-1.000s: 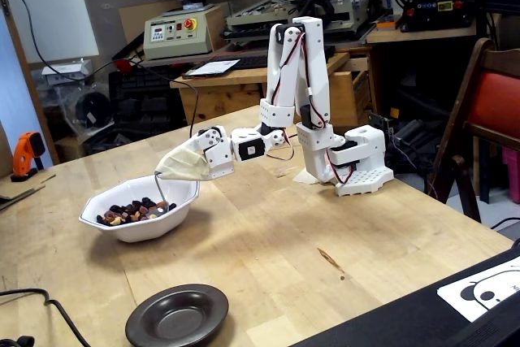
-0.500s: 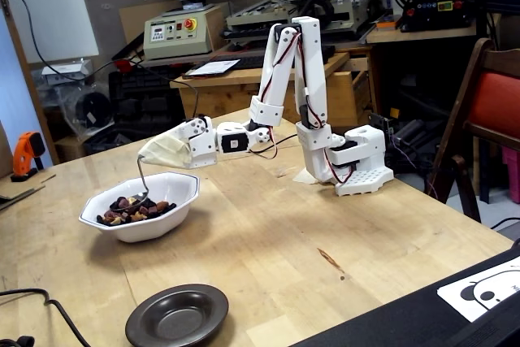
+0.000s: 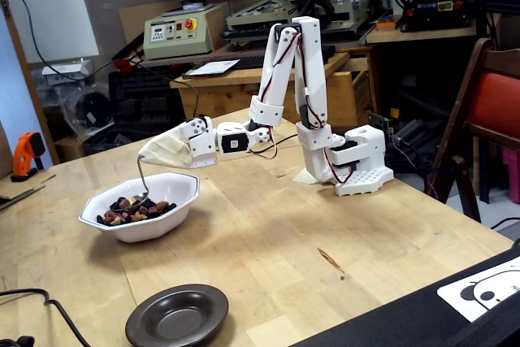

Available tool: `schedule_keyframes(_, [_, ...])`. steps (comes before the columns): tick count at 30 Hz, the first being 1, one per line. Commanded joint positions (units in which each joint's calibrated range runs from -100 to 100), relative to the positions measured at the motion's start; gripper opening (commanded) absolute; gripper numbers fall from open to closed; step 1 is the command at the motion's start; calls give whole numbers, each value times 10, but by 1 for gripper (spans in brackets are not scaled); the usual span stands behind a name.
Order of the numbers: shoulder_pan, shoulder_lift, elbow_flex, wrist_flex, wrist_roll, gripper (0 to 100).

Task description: Use spoon to transfer food from the white bowl to brown plate

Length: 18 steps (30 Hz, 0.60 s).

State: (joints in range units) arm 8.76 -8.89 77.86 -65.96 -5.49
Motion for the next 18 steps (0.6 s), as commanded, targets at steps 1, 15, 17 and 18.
schedule_keyframes(1, [6,-40,-36,17,3,3])
schedule_keyframes(15, [6,-270,-35,271,2,3])
schedule_keyframes(17, [6,-293,-34,297,2,3])
schedule_keyframes(18, [4,-307,-34,313,2,3])
